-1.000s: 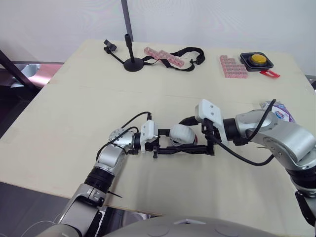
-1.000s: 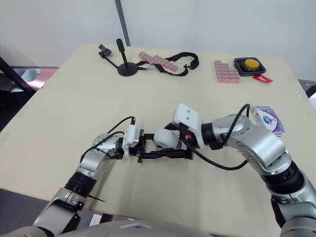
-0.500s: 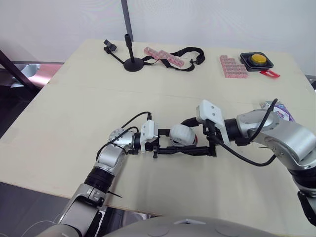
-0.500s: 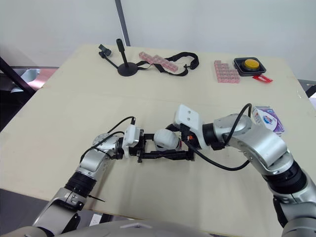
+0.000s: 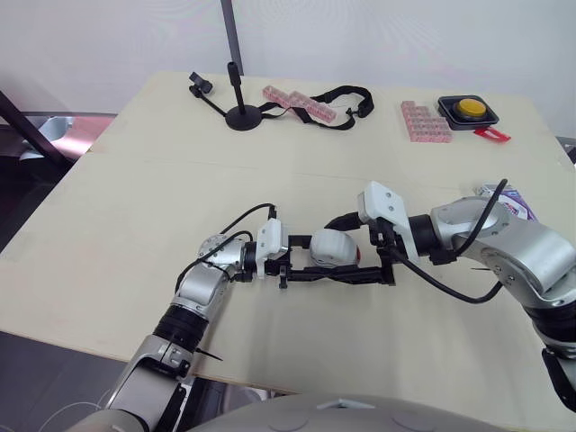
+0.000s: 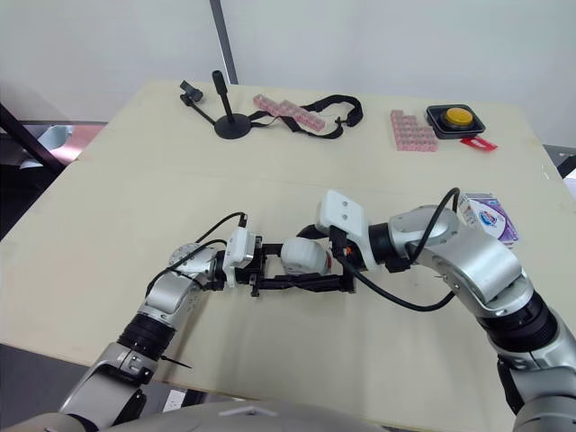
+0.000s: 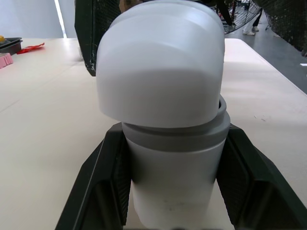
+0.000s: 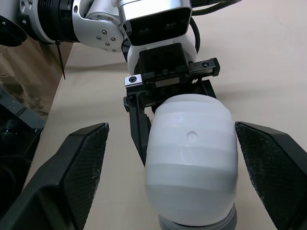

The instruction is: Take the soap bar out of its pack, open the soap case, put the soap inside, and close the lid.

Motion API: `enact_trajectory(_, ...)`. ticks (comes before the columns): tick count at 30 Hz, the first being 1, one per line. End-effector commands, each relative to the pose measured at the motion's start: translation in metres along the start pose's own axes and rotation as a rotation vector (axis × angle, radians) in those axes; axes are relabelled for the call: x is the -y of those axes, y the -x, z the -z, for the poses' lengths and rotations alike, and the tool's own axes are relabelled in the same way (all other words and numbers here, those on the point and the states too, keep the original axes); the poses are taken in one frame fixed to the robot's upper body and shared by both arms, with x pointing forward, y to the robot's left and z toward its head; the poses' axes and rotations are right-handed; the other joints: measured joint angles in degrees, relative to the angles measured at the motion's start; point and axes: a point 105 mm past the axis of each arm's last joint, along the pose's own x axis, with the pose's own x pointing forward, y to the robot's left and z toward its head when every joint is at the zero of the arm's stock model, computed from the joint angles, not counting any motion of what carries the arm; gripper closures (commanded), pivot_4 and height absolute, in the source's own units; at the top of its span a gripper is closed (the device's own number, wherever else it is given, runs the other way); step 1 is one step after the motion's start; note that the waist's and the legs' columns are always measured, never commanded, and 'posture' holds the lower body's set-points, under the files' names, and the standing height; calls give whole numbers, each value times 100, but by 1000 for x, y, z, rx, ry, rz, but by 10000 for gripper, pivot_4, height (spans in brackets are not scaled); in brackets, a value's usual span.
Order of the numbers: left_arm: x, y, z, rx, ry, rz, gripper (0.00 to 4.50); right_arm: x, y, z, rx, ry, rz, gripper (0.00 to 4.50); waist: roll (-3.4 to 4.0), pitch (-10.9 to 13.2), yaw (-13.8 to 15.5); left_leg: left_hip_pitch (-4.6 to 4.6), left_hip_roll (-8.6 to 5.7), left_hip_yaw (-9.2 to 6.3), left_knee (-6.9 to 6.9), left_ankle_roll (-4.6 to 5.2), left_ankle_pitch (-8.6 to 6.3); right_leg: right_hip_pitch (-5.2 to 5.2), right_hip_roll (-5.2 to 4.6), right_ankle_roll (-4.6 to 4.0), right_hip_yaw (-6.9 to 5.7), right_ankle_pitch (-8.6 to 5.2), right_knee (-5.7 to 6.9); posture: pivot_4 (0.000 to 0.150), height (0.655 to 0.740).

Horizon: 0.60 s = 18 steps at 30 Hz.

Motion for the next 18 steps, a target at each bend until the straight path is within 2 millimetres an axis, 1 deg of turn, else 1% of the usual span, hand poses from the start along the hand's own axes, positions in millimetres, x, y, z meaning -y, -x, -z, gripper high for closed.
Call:
enact_trajectory(1,2,0,-2,-3,-13,10,26103,-1,3,-6,2,64,-12,253,0,0,0,0,0,0,0,0,0,0,0,0,0,0,0,1500,7400)
enact_trajectory(6,3,0,-3,-1,-12,13,26103,-2,3,-6,2,89,-29,253,0,0,-1,-1,0,0,0,0,0,0,1,0,0,0,0,1500,7400)
enact_trajectory(18,4,-1,-3,-2,-14,13,26103,4,5,-3,0,85,-2,253,0,0,-3,-1,0,0,0,0,0,0,0,0,0,0,0,1500,7400)
